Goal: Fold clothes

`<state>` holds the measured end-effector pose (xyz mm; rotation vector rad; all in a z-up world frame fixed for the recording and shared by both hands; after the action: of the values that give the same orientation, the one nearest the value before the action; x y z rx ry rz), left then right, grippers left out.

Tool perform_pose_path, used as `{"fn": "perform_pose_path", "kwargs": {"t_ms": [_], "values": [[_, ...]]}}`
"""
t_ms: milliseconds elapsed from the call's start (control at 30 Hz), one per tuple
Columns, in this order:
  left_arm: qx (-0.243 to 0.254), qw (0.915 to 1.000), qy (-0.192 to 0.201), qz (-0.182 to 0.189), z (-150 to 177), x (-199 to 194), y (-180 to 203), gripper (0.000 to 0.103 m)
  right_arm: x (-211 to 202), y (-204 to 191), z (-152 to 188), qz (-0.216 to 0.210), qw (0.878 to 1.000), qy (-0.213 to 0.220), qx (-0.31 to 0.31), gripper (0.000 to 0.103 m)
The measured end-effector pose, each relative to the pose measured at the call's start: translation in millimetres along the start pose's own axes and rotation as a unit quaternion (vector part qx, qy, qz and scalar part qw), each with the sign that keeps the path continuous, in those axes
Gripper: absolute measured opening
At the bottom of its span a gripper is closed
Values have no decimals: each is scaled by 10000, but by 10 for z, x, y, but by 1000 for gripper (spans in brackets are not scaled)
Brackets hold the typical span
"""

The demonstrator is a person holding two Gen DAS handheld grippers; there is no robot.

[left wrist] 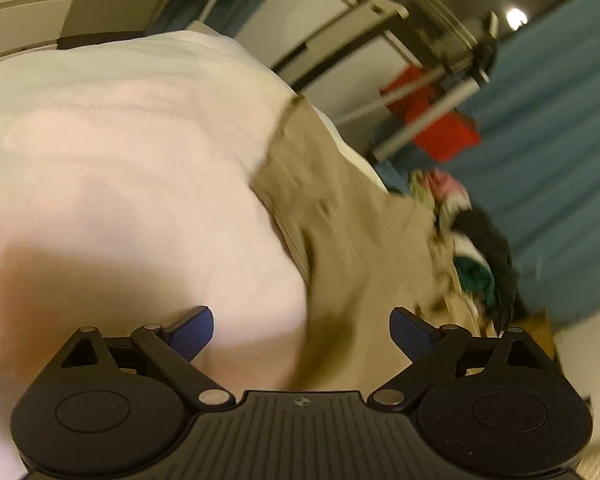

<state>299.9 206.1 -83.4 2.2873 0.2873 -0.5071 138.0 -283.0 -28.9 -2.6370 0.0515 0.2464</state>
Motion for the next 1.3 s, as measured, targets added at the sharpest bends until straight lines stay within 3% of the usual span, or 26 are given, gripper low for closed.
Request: {"fn": "perform_pose_path", "kwargs": {"t_ms": [200, 300, 400, 467, 567, 633, 733, 867, 1033, 1133, 1200, 1300], "values": [[77, 9976, 558, 403, -166, 476, 51, 93, 267, 210, 94, 226, 9989, -193, 352, 89], [254, 9962, 792, 267, -234, 750, 130, 93, 383, 268, 151, 257, 9983, -316, 428, 89], [589, 9933, 978, 195, -287, 977, 224, 87, 487, 376, 121, 496, 9979, -157, 398, 89], [729, 9919, 1029, 176, -308, 1086, 282, 79, 563, 461, 105, 619, 9969, -109, 480, 89], [1210, 9878, 980, 15, -319, 1194, 422, 53, 667, 575, 100, 757, 9949, -109, 658, 89], [1599, 9828, 913, -127, -322, 1251, 529, 19, 707, 601, 105, 762, 9942, -122, 753, 89], [2191, 9721, 820, -162, -318, 1266, 775, 12, 729, 545, 82, 653, 9953, -114, 711, 89], [2886, 9525, 964, 110, -251, 1077, 1327, 11, 663, 417, 84, 500, 9976, -124, 456, 89], [3996, 9062, 1176, 728, 182, 713, 2300, 9, 528, 374, 109, 448, 9979, -208, 417, 89], [4670, 8702, 1072, 1145, 697, 552, 2854, 9, 417, 449, 56, 548, 9969, -81, 561, 89], [4929, 8556, 893, 1308, 1047, 530, 3134, 9, 353, 529, -13, 606, 9960, 73, 652, 89], [5178, 8418, 607, 1397, 1597, 594, 3402, 9, 299, 663, -95, 753, 9940, 248, 748, 89]]}}
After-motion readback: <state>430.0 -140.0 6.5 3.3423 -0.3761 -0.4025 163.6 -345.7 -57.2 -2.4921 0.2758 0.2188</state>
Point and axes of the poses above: each gripper's, at about its wrist camera, not at the fingertips, and x roughly the way its jaws point, y to its right, z to its underside, the point moved 3 cm from there along x, roughly the way its jaws point, and after that the axes turned 15 degrees about y, right-handed, at the moved point
